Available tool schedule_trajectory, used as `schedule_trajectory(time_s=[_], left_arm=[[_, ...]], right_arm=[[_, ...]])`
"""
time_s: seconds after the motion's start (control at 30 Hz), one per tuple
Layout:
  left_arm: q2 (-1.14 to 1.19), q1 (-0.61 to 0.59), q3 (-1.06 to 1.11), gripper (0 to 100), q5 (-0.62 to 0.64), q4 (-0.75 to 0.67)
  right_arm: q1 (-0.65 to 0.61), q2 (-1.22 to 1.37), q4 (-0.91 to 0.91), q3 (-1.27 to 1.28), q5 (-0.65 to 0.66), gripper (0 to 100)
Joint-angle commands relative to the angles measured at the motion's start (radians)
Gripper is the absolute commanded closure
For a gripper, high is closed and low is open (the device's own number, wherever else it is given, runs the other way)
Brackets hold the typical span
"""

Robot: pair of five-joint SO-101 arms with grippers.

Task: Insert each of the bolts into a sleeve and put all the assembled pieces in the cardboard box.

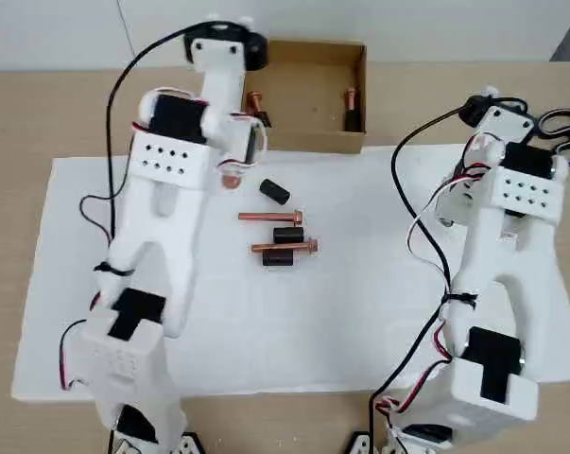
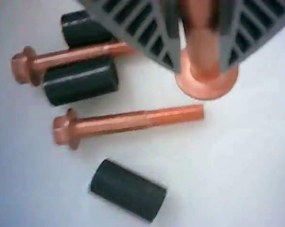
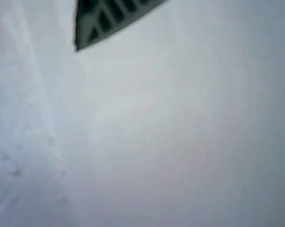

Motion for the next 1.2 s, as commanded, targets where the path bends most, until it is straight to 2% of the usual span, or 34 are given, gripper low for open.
schedule_trajectory(time_s=[0.0,0.23,0.57,0.83,1.17], left_arm=[[-0.069,-0.058,0.117,99,-0.015,0.008],[-0.069,-0.149,0.305,99,-0.018,-0.098],[-0.077,-0.153,0.521,99,-0.037,-0.104],[-0.08,-0.153,0.433,99,-0.046,-0.095],[-0.078,-0.149,0.447,99,-0.081,0.015]], right_arm=[[0.001,-0.051,-0.013,0.0,0.009,77.0],[0.001,-0.054,-0.013,0.0,0.009,77.0],[-0.021,-0.058,-0.027,-0.003,0.009,77.0],[-0.059,-0.058,-0.03,-0.005,0.008,77.0],[-0.053,-0.058,-0.05,-0.005,0.009,77.1]])
